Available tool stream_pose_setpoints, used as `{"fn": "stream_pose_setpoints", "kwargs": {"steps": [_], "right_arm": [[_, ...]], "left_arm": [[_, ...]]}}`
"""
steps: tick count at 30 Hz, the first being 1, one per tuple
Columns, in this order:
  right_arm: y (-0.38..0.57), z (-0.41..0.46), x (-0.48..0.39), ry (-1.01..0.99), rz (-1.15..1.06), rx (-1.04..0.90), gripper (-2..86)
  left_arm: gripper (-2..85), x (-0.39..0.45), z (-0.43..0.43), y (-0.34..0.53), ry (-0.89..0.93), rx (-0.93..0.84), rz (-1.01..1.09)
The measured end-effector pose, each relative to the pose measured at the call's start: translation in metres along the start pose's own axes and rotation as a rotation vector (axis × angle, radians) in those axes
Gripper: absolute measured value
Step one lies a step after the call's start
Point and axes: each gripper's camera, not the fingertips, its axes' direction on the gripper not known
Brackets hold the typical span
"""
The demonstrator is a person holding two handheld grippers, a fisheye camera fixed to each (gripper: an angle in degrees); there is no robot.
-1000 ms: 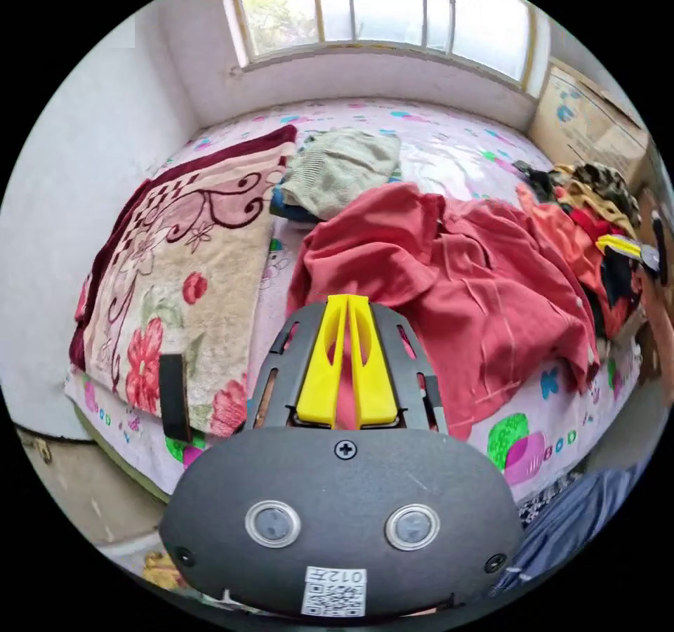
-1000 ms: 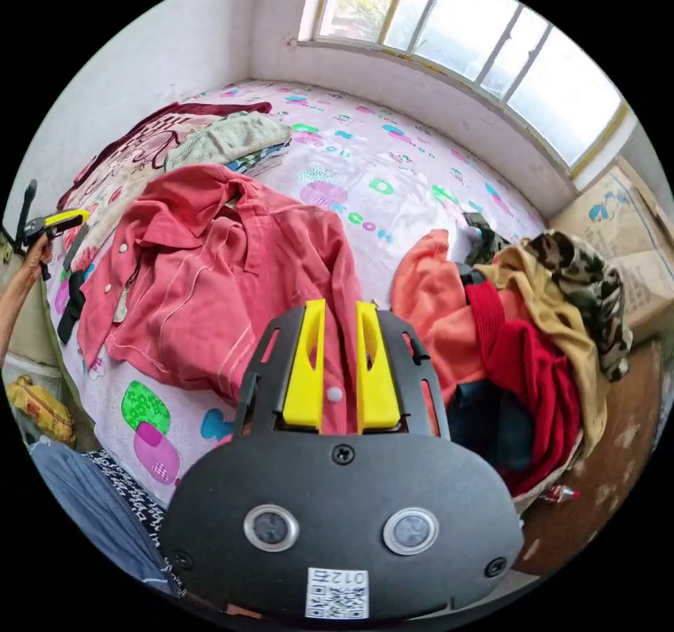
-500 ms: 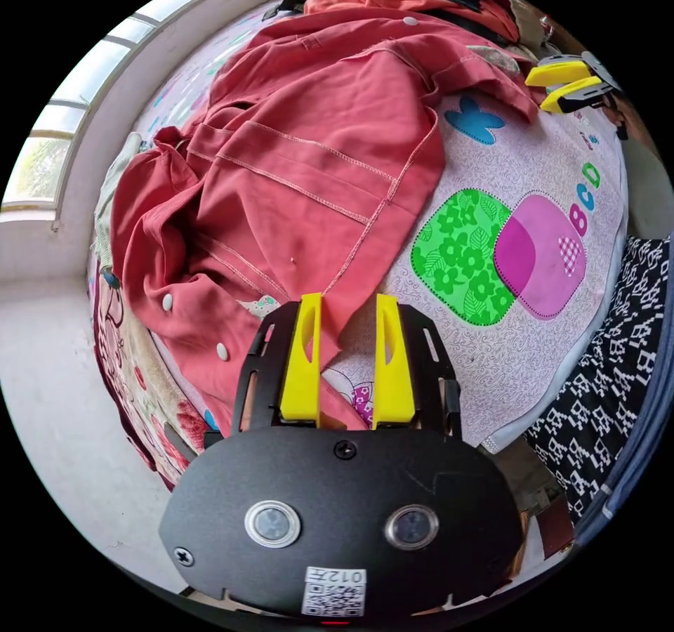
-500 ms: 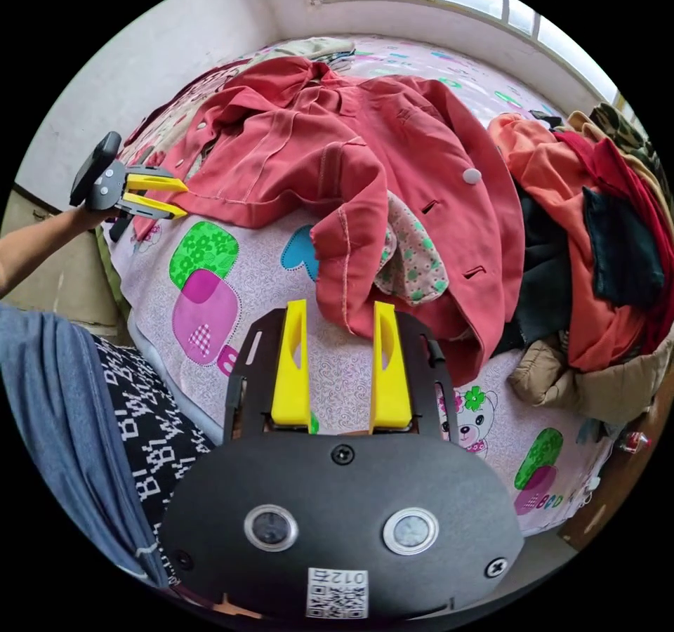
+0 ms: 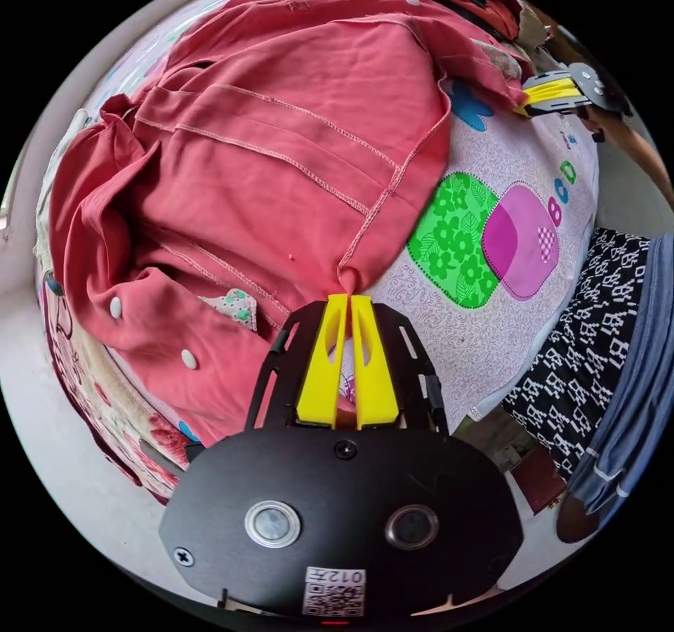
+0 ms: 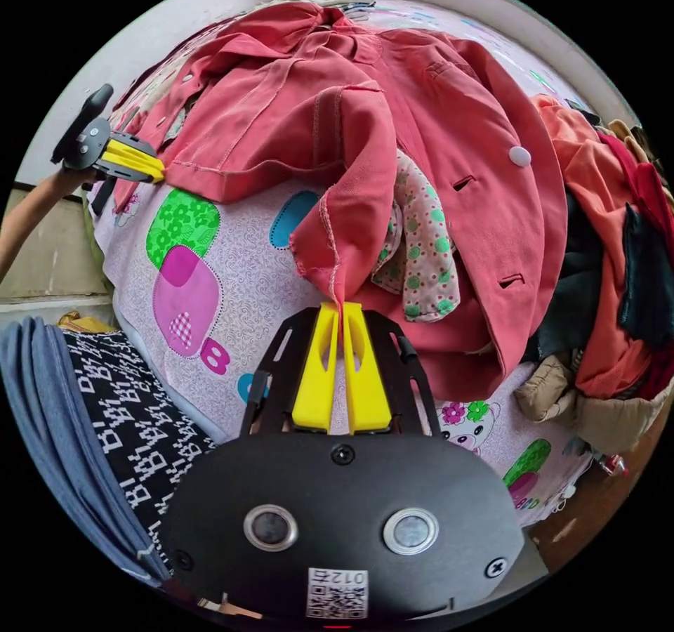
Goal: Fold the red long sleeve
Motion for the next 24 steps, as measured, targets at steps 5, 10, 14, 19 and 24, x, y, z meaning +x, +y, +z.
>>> {"fn": "stream_pose_setpoints", "kwargs": {"steps": [5, 10, 14, 19, 24], "right_arm": [[0.03, -0.009, 0.01, -0.056, -0.127, -0.103, 0.7], [0.064, -0.016, 0.005, -0.052, -0.262, -0.251, 0.7], [0.107, -0.003, -0.014, -0.08, -0.334, -0.369, 1.0], [0.172, 0.031, -0.039, -0.074, -0.308, -0.345, 2.3], [0.236, 0.031, -0.063, -0.02, -0.177, -0.195, 6.7]], "left_arm": [[0.0, 0.014, 0.004, 0.027, -0.027, -0.062, 0.066], [-0.1, 0.035, 0.008, 0.061, -0.023, -0.155, 0.148], [0.0, 0.061, 0.015, 0.089, 0.037, -0.21, 0.185], [0.5, 0.087, 0.04, 0.115, 0.143, -0.285, 0.158], [1.9, 0.054, 0.031, 0.168, 0.339, -0.07, -0.216]]}}
